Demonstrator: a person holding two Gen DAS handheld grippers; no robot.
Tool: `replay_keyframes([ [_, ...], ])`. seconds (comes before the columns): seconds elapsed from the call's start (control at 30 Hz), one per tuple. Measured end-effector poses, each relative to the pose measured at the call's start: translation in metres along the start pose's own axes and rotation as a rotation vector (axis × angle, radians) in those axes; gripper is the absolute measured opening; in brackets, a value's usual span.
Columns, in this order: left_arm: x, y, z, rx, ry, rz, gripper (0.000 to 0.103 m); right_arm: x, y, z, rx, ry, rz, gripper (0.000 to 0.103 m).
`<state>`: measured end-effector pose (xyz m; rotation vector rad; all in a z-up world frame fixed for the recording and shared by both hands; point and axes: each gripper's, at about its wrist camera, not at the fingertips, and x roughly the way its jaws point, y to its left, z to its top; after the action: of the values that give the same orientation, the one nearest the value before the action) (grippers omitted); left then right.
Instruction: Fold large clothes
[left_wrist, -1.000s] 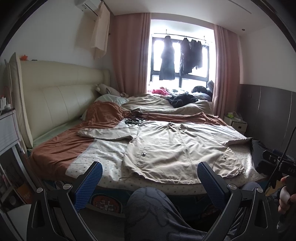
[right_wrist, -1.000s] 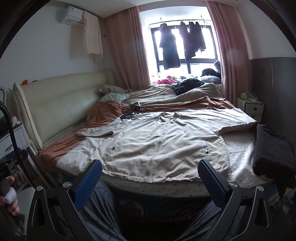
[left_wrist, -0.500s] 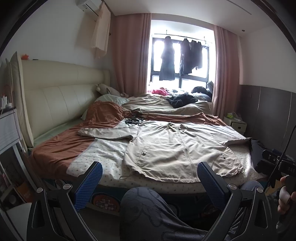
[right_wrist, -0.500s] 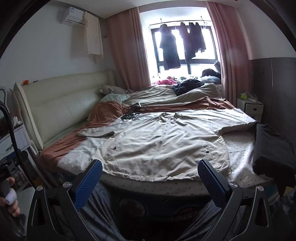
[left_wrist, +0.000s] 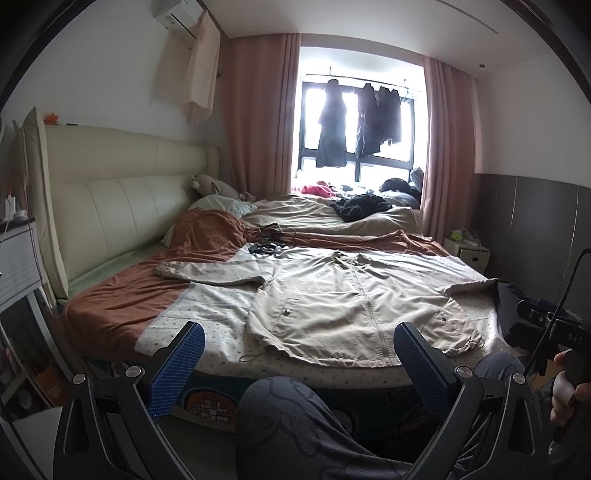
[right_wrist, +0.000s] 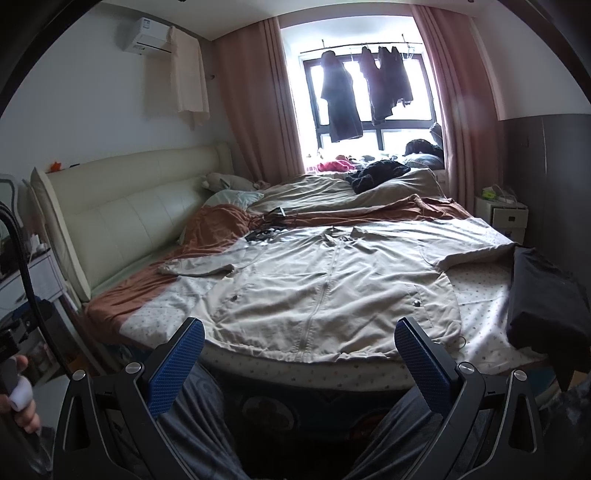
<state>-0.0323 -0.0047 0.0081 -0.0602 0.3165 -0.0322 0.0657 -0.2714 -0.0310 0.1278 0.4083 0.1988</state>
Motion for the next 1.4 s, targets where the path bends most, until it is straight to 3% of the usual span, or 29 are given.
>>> replay_keyframes([
  [0.37,0.013,0.010,0.013,-0.023,0.012,0.004,0.103,0.005,0.003,0.017,-0.022,-0.010,0.026,0.103],
  [0.63,0.056,0.024,0.031,-0.037,0.045,0.015,0.103,0.041,-0.008,0.036,-0.023,0.006,0.019,0.103],
  [1.03,0.143,0.049,0.051,-0.053,0.105,0.093,0.103,0.141,-0.028,0.075,-0.008,0.046,0.051,0.103],
  [1.4,0.237,0.098,0.075,-0.079,0.175,0.194,0.103,0.239,-0.041,0.104,-0.023,0.112,0.065,0.103],
])
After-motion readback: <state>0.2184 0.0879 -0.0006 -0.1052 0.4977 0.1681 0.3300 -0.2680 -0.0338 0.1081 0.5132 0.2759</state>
